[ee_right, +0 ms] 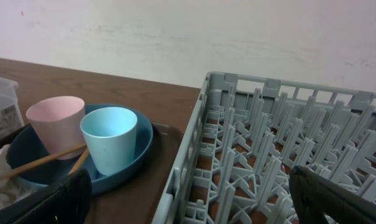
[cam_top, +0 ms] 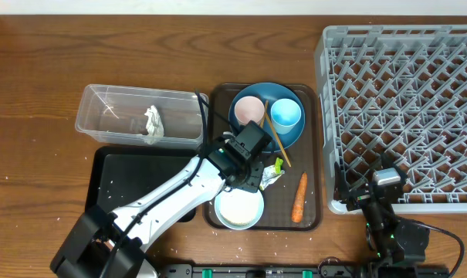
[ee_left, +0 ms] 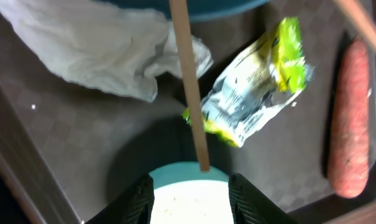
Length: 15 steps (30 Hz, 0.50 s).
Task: Sort waste into correct bins and load items into the dishwasher rack
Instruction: 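Move the left gripper back to the second white tissue, then grasp the second white tissue under the blue plate with the left gripper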
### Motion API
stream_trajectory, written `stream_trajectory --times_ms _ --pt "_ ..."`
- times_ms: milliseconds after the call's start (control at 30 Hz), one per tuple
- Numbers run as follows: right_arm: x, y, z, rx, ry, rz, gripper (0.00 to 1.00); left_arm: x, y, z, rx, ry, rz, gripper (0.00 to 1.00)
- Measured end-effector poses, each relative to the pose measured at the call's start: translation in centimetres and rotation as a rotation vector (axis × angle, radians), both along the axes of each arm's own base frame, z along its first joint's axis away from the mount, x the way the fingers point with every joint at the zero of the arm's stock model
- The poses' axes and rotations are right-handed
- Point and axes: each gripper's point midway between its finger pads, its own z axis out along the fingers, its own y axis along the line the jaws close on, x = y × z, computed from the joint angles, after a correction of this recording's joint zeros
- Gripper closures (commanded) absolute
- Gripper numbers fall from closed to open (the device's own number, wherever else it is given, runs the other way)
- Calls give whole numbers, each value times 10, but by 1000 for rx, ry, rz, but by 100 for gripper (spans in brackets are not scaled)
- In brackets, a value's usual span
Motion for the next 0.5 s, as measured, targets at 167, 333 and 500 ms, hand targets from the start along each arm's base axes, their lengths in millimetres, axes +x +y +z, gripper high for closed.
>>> stream_trajectory --times_ms 167,333,500 --pt "0 0 0 0 0 0 1 0 12 -2 40 10 5 58" --pt "0 0 0 0 0 0 1 11 28 -3 102 -32 43 58" --pt "0 0 0 0 0 0 1 32 31 1 103 -112 80 58"
